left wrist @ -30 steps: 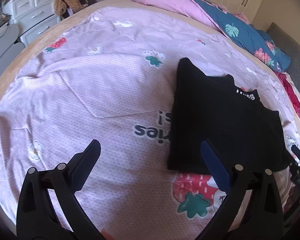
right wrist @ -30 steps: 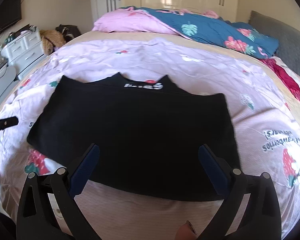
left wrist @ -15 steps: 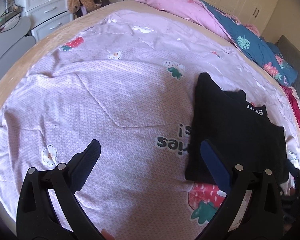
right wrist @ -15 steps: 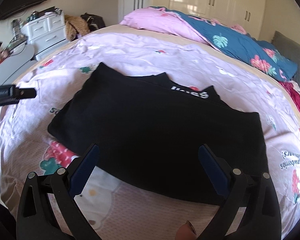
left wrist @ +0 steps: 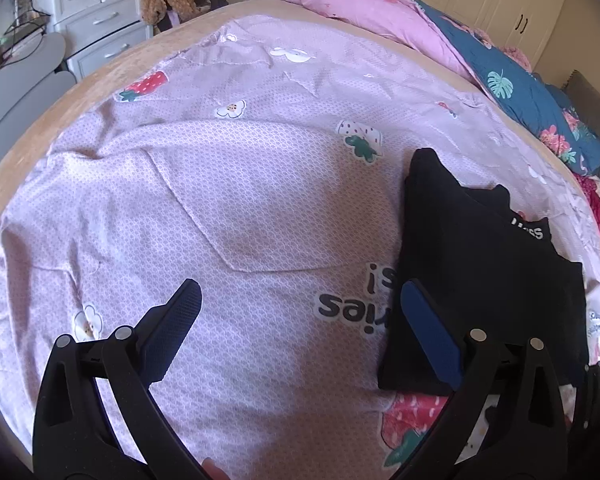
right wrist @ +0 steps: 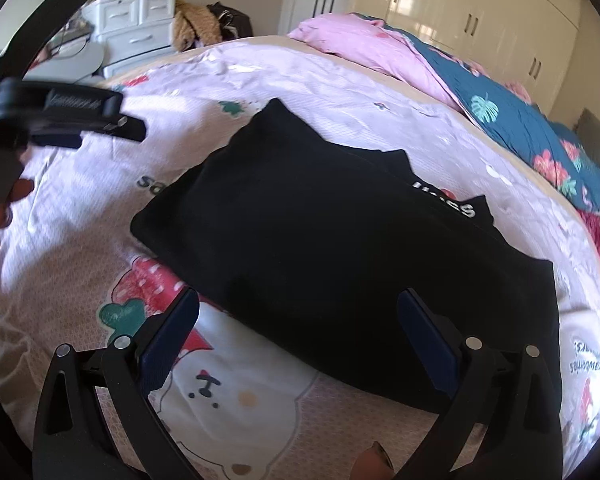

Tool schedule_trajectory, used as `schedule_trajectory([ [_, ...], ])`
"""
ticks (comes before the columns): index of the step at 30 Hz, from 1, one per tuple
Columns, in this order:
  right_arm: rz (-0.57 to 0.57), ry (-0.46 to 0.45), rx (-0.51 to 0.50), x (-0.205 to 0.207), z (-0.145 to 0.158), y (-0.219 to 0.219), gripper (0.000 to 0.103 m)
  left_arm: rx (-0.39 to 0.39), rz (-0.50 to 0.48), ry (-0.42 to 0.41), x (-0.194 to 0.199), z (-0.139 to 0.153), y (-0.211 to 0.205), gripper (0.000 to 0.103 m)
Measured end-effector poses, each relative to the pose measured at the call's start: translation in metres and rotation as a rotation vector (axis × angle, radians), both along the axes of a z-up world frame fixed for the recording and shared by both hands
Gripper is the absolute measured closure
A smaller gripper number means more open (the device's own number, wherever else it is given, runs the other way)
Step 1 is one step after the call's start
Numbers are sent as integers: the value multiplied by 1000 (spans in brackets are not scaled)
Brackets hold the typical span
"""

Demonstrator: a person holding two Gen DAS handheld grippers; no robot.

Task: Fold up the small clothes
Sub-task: 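Grasp the folded black shirt's side with the right tool and lift it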

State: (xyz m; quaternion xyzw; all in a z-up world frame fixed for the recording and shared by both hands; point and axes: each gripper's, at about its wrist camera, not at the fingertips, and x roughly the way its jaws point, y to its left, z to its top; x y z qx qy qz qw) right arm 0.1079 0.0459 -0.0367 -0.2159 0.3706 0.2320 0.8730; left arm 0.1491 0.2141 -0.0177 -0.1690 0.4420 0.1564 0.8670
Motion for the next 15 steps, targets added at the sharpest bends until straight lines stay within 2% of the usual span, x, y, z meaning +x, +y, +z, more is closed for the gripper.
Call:
schedule_trajectory([
  [15, 83, -61, -145, -12, -36, 44, 4, -3, 13, 23, 37, -13, 5, 9],
])
